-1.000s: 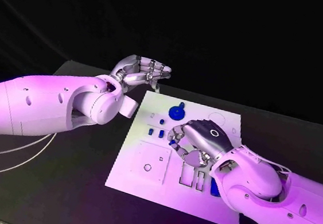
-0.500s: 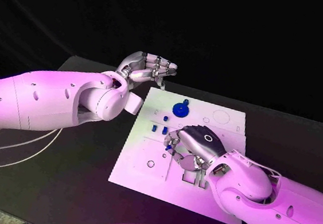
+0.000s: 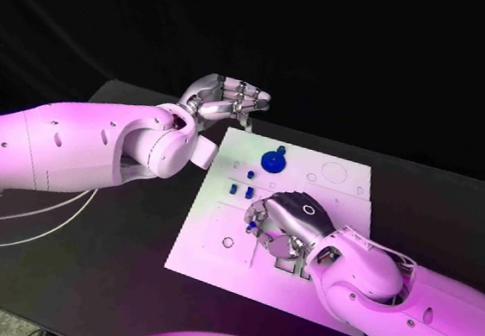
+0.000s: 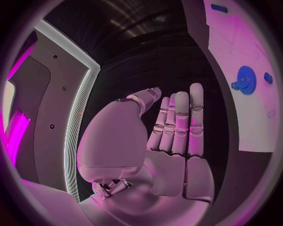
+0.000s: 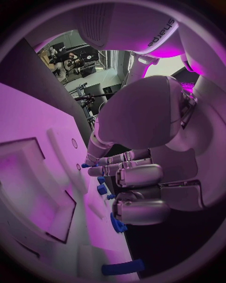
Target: Assemble the parts on the task board
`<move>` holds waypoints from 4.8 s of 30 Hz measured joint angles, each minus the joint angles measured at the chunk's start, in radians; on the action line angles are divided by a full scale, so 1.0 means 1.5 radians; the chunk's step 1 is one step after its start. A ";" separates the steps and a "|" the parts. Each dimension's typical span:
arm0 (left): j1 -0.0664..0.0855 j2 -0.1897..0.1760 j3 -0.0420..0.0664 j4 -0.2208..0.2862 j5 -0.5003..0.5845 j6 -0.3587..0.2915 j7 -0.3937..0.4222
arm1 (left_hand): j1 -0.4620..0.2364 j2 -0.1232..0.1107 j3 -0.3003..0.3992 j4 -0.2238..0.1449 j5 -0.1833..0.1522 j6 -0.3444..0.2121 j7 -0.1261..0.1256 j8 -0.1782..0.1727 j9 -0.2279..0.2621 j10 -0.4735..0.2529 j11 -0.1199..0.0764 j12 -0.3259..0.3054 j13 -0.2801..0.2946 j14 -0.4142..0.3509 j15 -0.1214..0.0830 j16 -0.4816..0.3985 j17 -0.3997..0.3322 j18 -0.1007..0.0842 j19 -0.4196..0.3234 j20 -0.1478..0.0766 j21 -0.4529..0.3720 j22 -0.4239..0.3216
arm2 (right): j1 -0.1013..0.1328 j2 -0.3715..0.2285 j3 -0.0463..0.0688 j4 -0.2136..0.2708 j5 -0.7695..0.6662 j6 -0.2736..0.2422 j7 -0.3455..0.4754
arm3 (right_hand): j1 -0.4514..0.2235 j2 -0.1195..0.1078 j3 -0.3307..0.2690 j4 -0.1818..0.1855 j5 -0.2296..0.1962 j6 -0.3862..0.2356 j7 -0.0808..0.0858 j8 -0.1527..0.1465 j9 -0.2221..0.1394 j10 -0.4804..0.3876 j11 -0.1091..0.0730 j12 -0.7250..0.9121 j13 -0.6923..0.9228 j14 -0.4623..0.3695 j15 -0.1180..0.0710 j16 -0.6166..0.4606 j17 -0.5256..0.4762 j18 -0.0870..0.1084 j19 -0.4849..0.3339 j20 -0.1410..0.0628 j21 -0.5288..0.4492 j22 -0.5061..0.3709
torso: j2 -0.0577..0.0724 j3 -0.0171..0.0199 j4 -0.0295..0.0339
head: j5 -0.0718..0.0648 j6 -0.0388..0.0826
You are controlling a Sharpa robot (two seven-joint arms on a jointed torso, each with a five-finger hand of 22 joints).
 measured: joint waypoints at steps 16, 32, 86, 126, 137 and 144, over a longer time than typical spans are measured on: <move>0.000 0.000 0.000 0.000 0.000 0.000 0.000 | 0.000 0.000 0.000 0.000 0.000 0.000 0.000 0.000 0.000 0.000 0.000 0.000 0.000 0.000 0.000 0.000 0.000 0.000 0.000 0.000 0.000 0.000 | -0.004 0.003 0.000 -0.006 -0.001 0.009 -0.001 | 0.000 0.000 0.000 0.000 0.000 -0.001 0.000 0.003 0.000 -0.001 0.001 -0.003 0.000 0.000 0.000 0.000 0.000 0.000 0.000 0.000 0.003 0.000 | 0.000 0.0005 0.0000 | 0.002 -0.003; 0.000 -0.001 0.000 0.001 0.000 0.000 -0.001 | 0.000 0.000 0.002 0.002 0.000 0.000 0.000 0.000 0.000 0.000 0.000 0.000 0.000 -0.002 0.002 0.000 -0.001 0.000 0.000 0.000 -0.002 0.000 | -0.005 0.011 0.000 -0.016 -0.009 0.013 -0.004 | 0.000 0.000 0.000 0.000 -0.002 -0.003 0.000 0.003 0.000 0.000 0.002 -0.003 0.000 0.000 0.000 0.000 0.000 0.000 0.000 0.000 0.003 0.000 | 0.000 0.0001 0.0004 | 0.001 -0.005; 0.000 -0.007 -0.003 0.005 0.001 0.001 -0.004 | -0.009 -0.002 0.002 0.002 -0.004 0.000 0.000 0.000 0.000 -0.006 0.001 0.000 0.000 -0.002 0.002 0.000 -0.001 0.000 -0.002 0.002 -0.002 -0.001 | 0.097 -0.177 0.022 0.060 0.008 0.035 -0.052 | -0.064 -0.055 -0.109 0.049 -0.006 -0.101 0.007 -0.063 -0.016 -0.127 0.019 0.010 -0.007 -0.002 0.015 -0.009 0.000 0.001 0.002 0.019 -0.063 0.001 | -0.001 -0.0009 -0.0027 | -0.023 0.009; 0.000 -0.009 -0.007 0.003 0.024 0.003 -0.006 | -0.011 0.000 0.002 0.006 -0.004 0.000 0.000 0.000 0.000 -0.006 0.001 0.000 0.000 -0.002 0.002 0.000 -0.002 0.000 -0.001 0.001 -0.005 -0.002 | 0.077 -0.135 0.014 0.017 0.059 0.117 -0.053 | 0.080 0.025 -0.237 0.144 -0.020 -0.072 0.013 -0.067 -0.023 -0.103 0.015 0.072 -0.033 -0.002 0.015 -0.011 -0.013 0.001 0.000 0.014 -0.072 0.000 | 0.000 -0.0008 -0.0018 | -0.026 0.002; 0.000 -0.010 -0.007 0.003 0.026 0.003 -0.007 | -0.011 0.000 0.002 0.006 -0.004 0.000 0.000 0.000 0.000 -0.006 0.001 0.000 0.000 -0.002 0.002 0.000 -0.002 0.000 -0.001 0.001 -0.005 -0.002 | 0.076 -0.130 0.014 0.008 0.062 0.115 -0.053 | 0.080 0.025 -0.179 0.139 -0.035 -0.028 0.007 -0.059 -0.019 -0.074 0.007 0.071 -0.037 -0.002 0.009 -0.006 -0.009 0.001 0.002 0.012 -0.058 0.000 | -0.001 -0.0010 -0.0022 | -0.026 0.001; 0.000 -0.010 -0.007 0.003 0.027 0.003 -0.008 | -0.011 0.000 0.002 0.006 -0.004 0.000 0.000 0.000 0.000 -0.006 0.001 0.003 0.000 -0.002 0.002 0.000 -0.002 0.000 -0.001 0.001 -0.005 -0.001 | 0.076 -0.125 0.013 0.005 0.056 0.115 -0.057 | 0.084 0.029 -0.138 0.127 -0.059 -0.013 0.001 -0.051 -0.015 -0.059 0.004 0.066 -0.040 -0.002 0.005 -0.003 -0.007 0.001 0.005 0.009 -0.049 0.000 | -0.001 -0.0012 -0.0019 | -0.026 0.000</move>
